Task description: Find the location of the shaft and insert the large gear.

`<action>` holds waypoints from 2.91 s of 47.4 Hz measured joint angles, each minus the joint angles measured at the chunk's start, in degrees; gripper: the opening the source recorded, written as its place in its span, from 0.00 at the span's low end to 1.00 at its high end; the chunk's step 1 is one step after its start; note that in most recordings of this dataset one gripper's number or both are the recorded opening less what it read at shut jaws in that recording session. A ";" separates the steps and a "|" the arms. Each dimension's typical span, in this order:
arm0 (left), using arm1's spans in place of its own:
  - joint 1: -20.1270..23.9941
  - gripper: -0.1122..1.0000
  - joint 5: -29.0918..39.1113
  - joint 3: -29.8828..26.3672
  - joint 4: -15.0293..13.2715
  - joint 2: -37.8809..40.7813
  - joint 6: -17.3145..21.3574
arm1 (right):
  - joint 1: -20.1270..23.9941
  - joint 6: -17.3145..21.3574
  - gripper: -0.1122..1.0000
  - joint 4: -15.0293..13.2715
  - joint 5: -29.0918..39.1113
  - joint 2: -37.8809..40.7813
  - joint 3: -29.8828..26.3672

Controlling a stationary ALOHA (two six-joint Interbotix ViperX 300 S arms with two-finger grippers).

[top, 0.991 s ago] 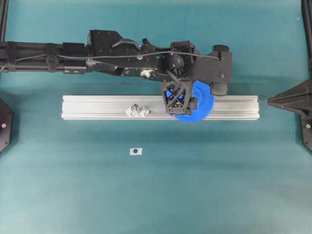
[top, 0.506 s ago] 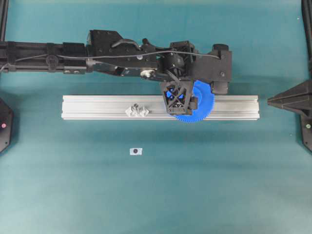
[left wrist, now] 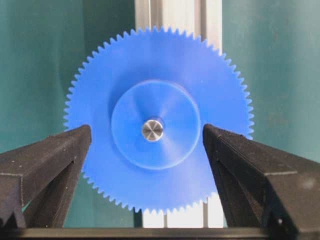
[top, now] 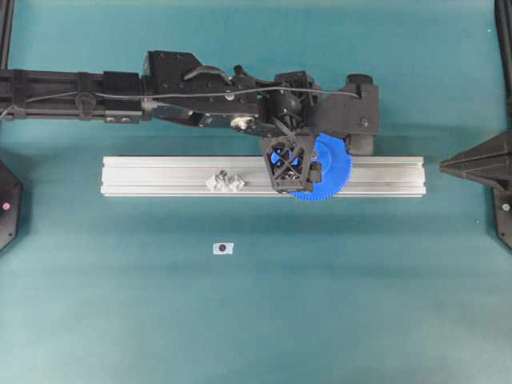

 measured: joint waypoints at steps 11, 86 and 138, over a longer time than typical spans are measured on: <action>0.00 0.93 0.09 0.09 0.00 -1.05 -0.62 | -0.09 0.00 0.12 0.00 0.00 0.09 0.09; -2.02 0.93 -10.55 20.13 0.00 -22.50 -18.54 | -0.09 0.00 0.12 0.00 0.00 0.00 0.09; -2.81 0.93 -22.24 37.53 0.00 -38.32 -18.81 | 0.00 0.00 0.12 0.00 0.00 -0.26 0.00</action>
